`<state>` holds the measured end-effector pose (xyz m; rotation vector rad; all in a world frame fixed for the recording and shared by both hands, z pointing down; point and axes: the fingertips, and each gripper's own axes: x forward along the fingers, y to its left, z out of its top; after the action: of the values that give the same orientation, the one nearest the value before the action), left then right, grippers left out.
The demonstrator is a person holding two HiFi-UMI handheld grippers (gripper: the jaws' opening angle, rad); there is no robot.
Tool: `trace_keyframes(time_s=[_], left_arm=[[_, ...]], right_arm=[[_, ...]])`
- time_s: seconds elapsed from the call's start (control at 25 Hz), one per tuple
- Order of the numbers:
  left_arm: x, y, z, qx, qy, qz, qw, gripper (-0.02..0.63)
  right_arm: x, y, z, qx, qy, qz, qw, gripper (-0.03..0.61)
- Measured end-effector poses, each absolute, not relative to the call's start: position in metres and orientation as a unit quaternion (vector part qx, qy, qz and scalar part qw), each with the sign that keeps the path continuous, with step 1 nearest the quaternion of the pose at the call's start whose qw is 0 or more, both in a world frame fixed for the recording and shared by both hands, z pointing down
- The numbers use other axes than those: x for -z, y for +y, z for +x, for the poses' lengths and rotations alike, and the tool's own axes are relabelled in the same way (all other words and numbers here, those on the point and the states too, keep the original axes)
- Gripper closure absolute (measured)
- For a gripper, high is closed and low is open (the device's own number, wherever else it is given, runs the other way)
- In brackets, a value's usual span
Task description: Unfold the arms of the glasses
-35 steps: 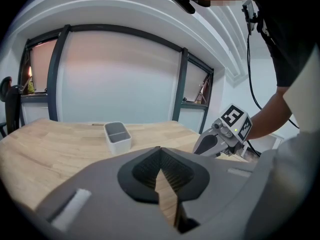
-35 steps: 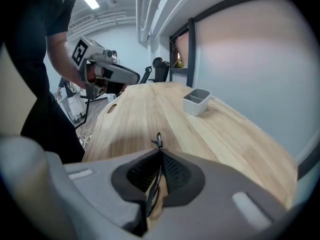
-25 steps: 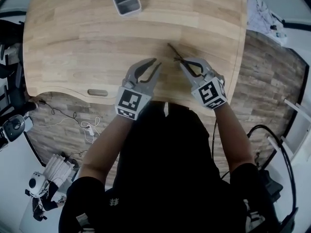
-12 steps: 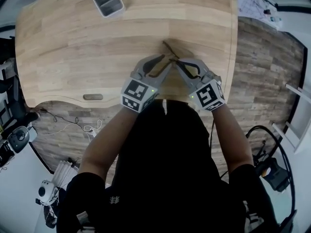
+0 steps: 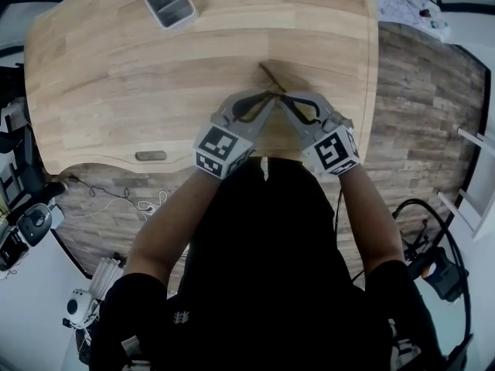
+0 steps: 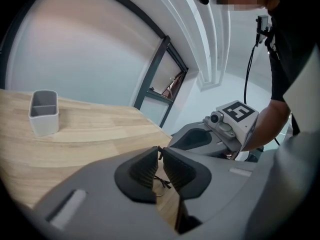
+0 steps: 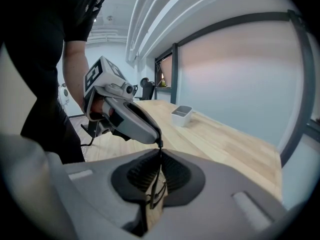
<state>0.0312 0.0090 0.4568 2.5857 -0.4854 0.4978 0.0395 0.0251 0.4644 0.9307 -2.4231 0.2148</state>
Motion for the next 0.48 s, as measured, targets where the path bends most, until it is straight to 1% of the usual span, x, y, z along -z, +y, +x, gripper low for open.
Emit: trace_keyframes(time_s=[0.32, 0.48], left_arm=[[-0.451, 0.009, 0.0353, -0.175, -0.161, 0.942, 0.238, 0.586], [-0.4504, 0.0129, 0.037, -0.177, -0.153, 0.942, 0.24, 0.588]], right_arm=[[-0.4612, 0.0248, 0.0435, -0.086, -0.901, 0.335, 0.262, 0.565], [-0.4602, 0.0283, 0.0443, -0.099, -0.908, 0.324, 0.246, 0.561]])
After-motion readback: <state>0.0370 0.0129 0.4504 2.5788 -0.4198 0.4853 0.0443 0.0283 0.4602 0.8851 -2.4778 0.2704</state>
